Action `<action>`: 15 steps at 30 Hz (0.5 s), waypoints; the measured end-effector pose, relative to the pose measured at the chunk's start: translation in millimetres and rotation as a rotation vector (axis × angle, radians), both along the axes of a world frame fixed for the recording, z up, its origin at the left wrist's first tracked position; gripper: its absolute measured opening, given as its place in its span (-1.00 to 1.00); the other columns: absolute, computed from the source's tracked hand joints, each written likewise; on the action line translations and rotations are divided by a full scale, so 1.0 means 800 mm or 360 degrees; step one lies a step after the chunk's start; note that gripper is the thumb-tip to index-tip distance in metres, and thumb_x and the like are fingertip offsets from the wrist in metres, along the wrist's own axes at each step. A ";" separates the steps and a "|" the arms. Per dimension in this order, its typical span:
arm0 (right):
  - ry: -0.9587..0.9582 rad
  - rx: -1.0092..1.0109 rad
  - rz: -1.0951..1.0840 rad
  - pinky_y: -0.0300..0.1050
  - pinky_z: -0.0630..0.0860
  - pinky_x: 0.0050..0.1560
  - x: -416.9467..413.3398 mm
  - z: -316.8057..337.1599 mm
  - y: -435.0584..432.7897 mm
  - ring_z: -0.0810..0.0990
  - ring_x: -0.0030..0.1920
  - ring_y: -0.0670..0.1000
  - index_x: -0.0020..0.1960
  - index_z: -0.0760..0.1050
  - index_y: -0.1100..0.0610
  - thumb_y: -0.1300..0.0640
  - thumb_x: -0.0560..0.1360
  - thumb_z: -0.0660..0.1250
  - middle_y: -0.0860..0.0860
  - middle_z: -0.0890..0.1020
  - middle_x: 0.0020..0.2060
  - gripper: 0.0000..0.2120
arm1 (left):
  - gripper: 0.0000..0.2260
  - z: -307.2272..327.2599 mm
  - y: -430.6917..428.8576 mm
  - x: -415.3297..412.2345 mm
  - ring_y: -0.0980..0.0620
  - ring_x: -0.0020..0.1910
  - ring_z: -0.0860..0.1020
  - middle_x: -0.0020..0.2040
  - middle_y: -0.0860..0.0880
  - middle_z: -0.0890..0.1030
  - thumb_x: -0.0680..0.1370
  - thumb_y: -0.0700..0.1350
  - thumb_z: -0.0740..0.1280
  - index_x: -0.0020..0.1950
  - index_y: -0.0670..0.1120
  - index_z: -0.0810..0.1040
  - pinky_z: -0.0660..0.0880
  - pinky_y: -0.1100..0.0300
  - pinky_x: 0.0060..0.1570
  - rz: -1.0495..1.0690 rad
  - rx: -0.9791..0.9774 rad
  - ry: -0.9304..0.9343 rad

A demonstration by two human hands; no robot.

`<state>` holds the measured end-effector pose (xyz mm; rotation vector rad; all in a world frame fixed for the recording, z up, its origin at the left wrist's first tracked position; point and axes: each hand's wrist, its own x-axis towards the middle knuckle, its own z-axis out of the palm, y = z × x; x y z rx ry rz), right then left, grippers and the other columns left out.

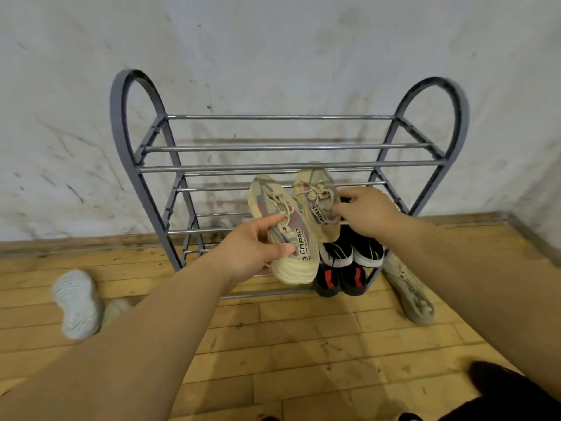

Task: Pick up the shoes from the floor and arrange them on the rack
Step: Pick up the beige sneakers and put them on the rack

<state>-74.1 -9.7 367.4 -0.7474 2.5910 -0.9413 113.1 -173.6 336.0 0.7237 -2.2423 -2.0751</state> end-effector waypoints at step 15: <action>0.0008 -0.0012 0.0478 -0.30 0.49 0.21 0.091 0.045 0.128 0.57 0.16 -0.29 0.51 0.27 -0.31 -0.14 0.25 0.66 -0.30 0.57 0.26 -0.07 | -0.45 0.032 0.109 -0.030 -0.05 0.21 0.64 0.25 0.04 0.67 0.49 0.08 0.49 0.47 0.21 0.45 0.53 -0.12 0.26 0.0072 0.0173 0.0255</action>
